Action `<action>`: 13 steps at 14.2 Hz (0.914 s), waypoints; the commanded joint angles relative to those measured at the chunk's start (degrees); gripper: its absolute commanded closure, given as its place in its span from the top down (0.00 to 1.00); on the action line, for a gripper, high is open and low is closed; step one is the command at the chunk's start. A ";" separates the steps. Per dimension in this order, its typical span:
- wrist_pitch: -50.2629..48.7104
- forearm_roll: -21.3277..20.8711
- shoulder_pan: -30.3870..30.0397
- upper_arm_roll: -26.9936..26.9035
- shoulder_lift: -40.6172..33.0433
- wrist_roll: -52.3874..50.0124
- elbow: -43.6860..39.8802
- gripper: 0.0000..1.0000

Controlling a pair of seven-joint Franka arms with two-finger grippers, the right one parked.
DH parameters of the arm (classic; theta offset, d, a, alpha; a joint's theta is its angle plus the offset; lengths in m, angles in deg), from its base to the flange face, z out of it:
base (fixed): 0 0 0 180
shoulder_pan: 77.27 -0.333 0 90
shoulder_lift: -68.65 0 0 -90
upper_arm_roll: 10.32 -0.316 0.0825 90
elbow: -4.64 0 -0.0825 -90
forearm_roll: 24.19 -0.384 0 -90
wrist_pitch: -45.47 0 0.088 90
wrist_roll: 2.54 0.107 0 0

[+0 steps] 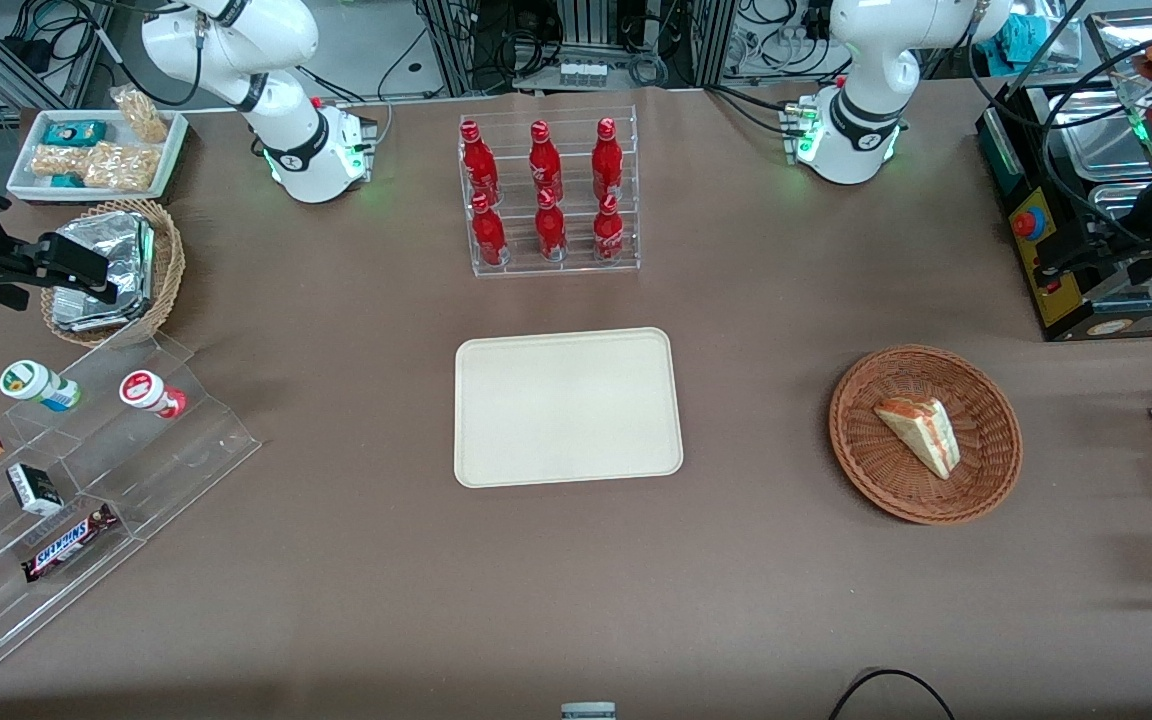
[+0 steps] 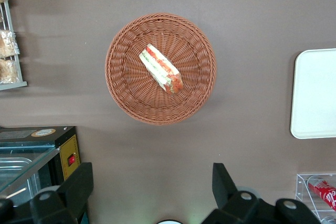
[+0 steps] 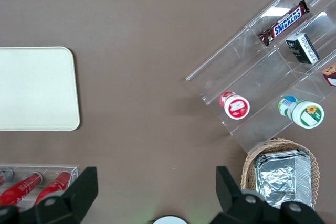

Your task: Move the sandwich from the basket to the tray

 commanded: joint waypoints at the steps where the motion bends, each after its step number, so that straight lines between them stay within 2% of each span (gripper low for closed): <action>1: 0.06 -0.31 0.00 -0.14 0.17 0.78 -0.70 1.00; 13: -0.03 -0.05 -0.26 -0.32 0.70 0.61 1.76 1.00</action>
